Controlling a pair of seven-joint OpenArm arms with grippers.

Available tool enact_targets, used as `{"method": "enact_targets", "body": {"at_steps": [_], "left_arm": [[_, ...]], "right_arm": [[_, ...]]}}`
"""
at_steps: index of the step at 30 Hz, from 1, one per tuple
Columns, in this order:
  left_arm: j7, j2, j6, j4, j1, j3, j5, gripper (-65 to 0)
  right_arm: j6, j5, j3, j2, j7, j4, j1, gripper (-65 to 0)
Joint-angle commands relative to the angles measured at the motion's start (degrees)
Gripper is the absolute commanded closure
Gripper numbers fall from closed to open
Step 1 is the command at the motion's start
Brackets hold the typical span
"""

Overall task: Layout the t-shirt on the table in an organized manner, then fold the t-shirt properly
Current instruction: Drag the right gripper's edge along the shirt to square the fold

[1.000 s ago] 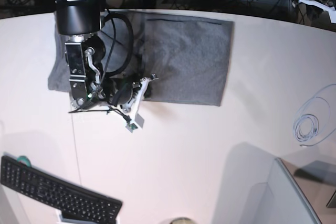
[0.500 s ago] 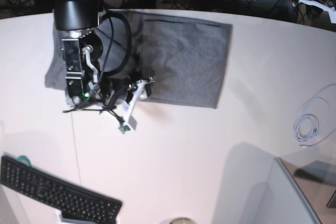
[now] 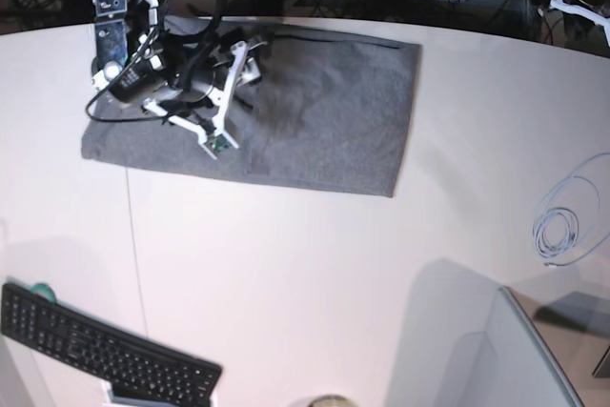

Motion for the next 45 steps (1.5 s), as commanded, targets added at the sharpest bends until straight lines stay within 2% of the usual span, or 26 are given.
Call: {"method": "enact_targets", "body": {"at_steps": [1,12,28,31,37,38,45], "left_arm": [[-1.1,-0.7,-0.3,0.8,0.5,-0.3,-1.0,0.0],[-1.2,-0.7,-0.3,0.8,0.6,-0.7,-1.0,0.0],[-1.2,-0.7,-0.3,0.8,0.7,-0.6,-0.8,0.0],[-1.2,-0.8,-0.3,0.8,0.7,-0.7,-0.8,0.0],[-1.2,-0.8,-0.3,0.8,0.8,-0.7,-0.8,0.0],[-1.2,-0.8,-0.3,0.8,0.7,-0.7,-0.8,0.0],[-1.2,-0.8,-0.3,0.8,0.6,-0.5,-0.8,0.0]], "right_arm": [[0.1,0.7,-0.9,-0.2,1.1,0.8,-0.7,-39.2],[0.1,0.7,-2.6,-0.2,5.7,-8.4,-2.1,-39.2],[0.1,0.7,-5.8,-0.7,5.8,-10.4,-0.8,-38.3],[0.1,0.7,-5.5,-0.7,5.8,-12.6,0.3,-30.2],[0.0,0.7,-5.4,-0.7,5.8,-13.0,0.6,-2.1],[0.0,0.7,-5.4,-0.7,5.6,-12.9,0.6,-0.3],[-0.3,0.6,-5.4,-0.3,5.2,-6.4,-2.4,-0.6]]}}
